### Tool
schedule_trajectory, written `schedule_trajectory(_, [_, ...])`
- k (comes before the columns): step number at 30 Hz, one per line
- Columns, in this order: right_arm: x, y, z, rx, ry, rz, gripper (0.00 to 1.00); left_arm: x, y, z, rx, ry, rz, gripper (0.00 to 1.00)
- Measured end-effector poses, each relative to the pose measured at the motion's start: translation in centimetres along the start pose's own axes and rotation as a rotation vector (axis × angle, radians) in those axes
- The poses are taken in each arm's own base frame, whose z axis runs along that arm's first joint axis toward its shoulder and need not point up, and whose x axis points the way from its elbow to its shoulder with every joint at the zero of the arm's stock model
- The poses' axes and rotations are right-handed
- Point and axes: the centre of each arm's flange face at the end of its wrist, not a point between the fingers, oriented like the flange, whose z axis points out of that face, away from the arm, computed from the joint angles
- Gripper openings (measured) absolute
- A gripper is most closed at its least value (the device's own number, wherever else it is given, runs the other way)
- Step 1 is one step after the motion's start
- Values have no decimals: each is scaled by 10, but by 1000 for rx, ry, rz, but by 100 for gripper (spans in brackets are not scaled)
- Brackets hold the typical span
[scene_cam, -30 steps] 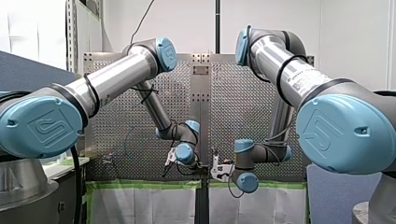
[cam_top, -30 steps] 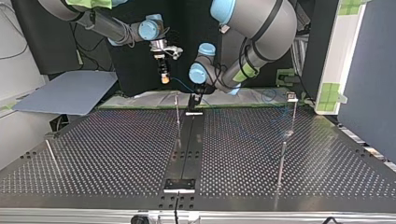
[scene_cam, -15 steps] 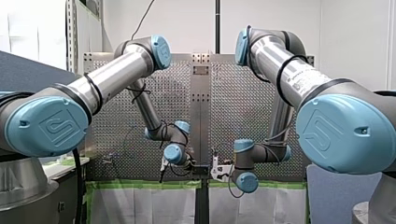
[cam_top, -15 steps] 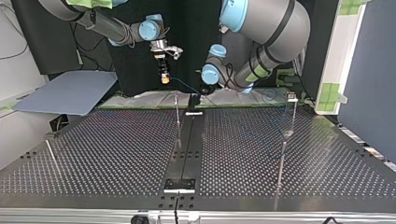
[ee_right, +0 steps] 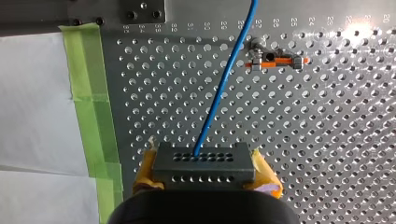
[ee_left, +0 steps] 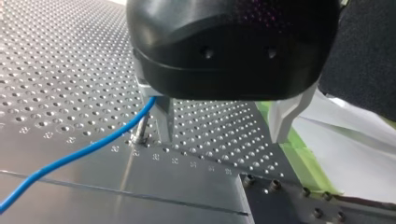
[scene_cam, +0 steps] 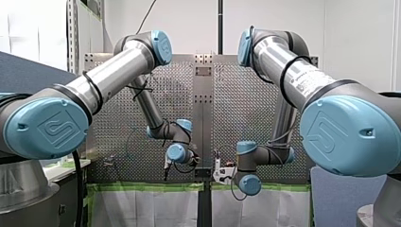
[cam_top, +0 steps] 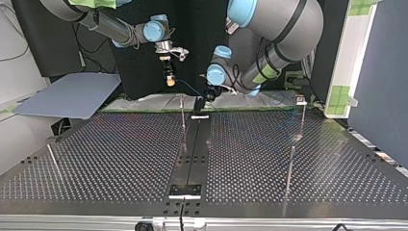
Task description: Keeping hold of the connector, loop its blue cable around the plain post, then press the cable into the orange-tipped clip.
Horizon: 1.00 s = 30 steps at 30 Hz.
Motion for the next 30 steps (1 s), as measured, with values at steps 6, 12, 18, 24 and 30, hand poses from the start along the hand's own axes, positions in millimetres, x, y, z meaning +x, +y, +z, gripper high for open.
schedule_trajectory(6, [0,0,0,-1,-1,0,0,0,-2,0,16,-1,-2,100])
schedule_trajectory(12, [0,0,0,-2,-1,0,0,0,-4,1,54,2,-5,100])
schedule_trajectory(18, [0,0,0,-2,-1,-1,0,-2,-7,3,92,-15,-16,64])
schedule_trajectory(24, [-1,1,0,-4,-2,-1,0,-4,-12,4,146,-31,-34,21])
schedule_trajectory(30, [-1,2,0,-5,-2,-1,0,-4,-14,4,181,-31,-52,0])
